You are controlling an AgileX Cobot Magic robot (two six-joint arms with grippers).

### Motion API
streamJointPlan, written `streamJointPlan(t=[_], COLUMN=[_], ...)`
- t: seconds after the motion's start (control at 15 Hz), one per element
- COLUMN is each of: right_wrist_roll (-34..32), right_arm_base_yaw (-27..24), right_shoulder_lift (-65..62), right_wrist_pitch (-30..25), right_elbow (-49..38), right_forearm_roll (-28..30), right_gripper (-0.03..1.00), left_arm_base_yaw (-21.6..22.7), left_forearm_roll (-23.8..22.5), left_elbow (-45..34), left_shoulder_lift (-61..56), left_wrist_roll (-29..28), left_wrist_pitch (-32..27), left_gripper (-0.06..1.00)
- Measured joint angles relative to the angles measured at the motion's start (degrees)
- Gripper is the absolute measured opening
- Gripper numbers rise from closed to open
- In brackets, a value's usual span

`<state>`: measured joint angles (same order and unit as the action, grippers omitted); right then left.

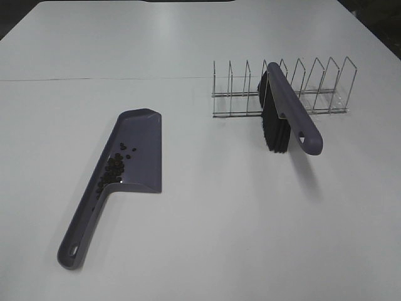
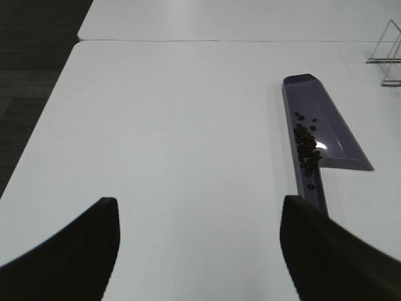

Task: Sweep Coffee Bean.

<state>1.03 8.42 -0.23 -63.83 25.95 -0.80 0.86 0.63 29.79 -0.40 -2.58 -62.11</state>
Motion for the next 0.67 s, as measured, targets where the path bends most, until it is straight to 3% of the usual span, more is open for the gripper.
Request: streamJointPlan(t=[0.2, 0.67], right_wrist_roll=[0.0, 0.0], right_arm_base_yaw=[0.0, 0.0], right_shoulder_lift=[0.0, 0.0], right_wrist_pitch=[0.0, 0.0], right_elbow=[0.0, 0.0], right_forearm_roll=[0.0, 0.0], right_gripper=[0.63, 0.63], left_arm_base_yaw=[5.4, 4.8], left_forearm_roll=[0.0, 0.2], left_elbow=[0.0, 0.0], left_shoulder_lift=[0.0, 0.0], left_wrist_roll=[0.0, 0.0], left_wrist_pitch=[0.0, 0.0], left_gripper=[0.66, 0.66])
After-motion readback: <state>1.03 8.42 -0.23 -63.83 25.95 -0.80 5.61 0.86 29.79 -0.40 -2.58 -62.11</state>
